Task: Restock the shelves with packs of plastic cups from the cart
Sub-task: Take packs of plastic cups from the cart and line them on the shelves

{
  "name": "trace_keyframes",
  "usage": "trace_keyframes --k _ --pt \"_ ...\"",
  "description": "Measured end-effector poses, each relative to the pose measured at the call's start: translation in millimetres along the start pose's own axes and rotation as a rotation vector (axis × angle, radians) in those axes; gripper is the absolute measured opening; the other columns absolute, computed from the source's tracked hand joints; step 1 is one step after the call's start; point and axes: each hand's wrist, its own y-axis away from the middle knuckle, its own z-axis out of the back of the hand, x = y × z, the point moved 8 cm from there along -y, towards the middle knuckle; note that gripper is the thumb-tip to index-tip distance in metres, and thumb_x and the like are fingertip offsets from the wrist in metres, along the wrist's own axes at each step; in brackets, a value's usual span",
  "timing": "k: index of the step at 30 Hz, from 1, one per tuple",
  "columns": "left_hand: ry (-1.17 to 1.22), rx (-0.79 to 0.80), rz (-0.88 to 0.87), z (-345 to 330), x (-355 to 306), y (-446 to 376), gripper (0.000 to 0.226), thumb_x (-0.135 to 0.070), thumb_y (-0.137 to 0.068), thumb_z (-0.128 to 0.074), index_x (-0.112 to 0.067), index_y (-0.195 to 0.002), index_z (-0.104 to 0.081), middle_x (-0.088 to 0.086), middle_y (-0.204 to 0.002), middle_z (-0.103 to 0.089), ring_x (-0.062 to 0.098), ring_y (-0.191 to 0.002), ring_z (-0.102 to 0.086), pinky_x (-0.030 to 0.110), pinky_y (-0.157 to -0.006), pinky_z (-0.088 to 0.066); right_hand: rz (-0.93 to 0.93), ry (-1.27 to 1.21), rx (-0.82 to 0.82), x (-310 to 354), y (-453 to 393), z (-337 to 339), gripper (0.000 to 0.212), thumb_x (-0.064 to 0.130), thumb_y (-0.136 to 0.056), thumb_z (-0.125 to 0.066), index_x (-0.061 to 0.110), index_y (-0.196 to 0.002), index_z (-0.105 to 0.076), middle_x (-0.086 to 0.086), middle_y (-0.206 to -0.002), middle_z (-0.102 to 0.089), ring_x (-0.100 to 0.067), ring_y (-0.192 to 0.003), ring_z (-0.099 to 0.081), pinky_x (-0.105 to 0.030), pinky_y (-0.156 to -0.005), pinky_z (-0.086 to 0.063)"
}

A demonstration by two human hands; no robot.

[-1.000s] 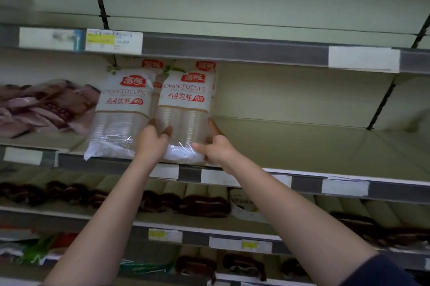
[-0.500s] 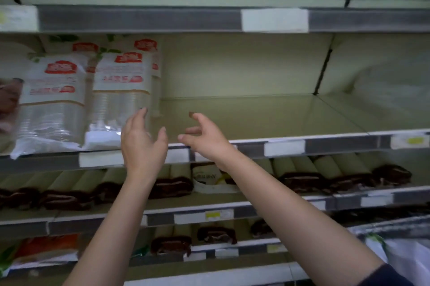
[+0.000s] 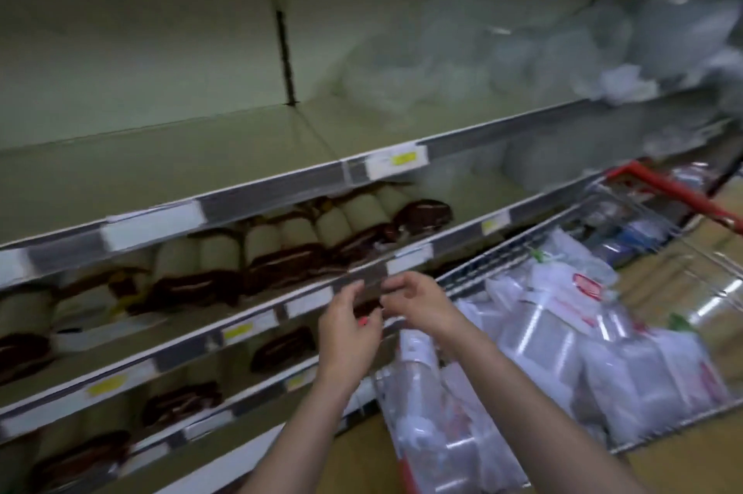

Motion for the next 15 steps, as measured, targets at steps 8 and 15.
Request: trace_keyframes --k 8,15 --pt "-0.061 0.487 0.183 -197.1 9.2 19.1 0.050 -0.025 -0.080 -0.067 -0.005 -0.125 -0.055 0.009 -0.118 -0.064 0.025 -0.112 -0.060 0.030 -0.096 -0.048 -0.251 -0.024 -0.477 -137.2 28.5 203.3 0.031 0.005 -0.082 -0.064 0.008 -0.112 -0.057 -0.013 -0.099 -0.060 -0.024 -0.084 -0.057 -0.027 -0.069 -0.042" --pt "-0.241 0.699 0.318 -255.0 13.4 11.3 0.063 -0.041 -0.091 -0.050 -0.008 -0.143 -0.033 0.013 -0.138 -0.048 0.029 -0.123 -0.050 0.034 -0.102 -0.042 -0.515 -0.026 -0.489 -205.6 50.6 253.9 0.017 0.021 -0.077 -0.057 0.016 -0.065 -0.046 -0.001 -0.065 -0.042 -0.017 -0.055 -0.038 -0.024 -0.054 -0.028"
